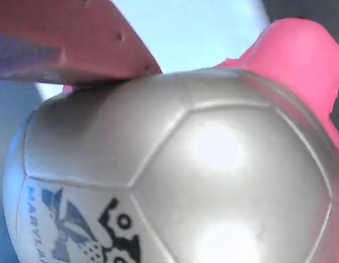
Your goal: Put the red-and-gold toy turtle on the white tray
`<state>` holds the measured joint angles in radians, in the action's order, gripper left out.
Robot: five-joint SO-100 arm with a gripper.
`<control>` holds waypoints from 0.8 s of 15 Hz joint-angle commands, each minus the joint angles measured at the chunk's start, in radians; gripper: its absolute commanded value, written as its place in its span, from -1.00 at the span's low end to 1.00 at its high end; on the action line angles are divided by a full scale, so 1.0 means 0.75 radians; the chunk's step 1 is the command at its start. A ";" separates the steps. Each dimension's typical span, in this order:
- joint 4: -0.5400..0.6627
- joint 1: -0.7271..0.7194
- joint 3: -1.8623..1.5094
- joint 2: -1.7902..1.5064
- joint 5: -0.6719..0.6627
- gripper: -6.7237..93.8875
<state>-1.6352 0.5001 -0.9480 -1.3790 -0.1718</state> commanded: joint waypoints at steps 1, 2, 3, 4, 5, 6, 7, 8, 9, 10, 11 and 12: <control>-0.027 0.153 0.012 -0.008 -0.025 -0.86; -0.020 0.174 -0.014 0.031 -0.025 -0.86; 0.002 0.190 -0.029 0.067 -0.012 -0.86; 0.027 0.205 -0.039 0.090 -0.008 -0.86; 0.031 0.211 -0.039 0.110 -0.010 -0.86; 0.031 0.215 -0.029 0.129 -0.008 -0.86; 0.031 0.219 -0.012 0.143 -0.006 -0.86; 0.031 0.223 0.010 0.164 0.000 -0.86; 0.041 0.229 0.027 0.182 0.006 -0.86; 0.072 0.237 0.043 0.215 0.020 -0.86; 0.098 0.243 0.067 0.262 0.029 -0.86; 0.115 0.243 0.088 0.309 0.031 -0.86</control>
<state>-1.5616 0.6673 -0.9511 -1.1259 -0.1427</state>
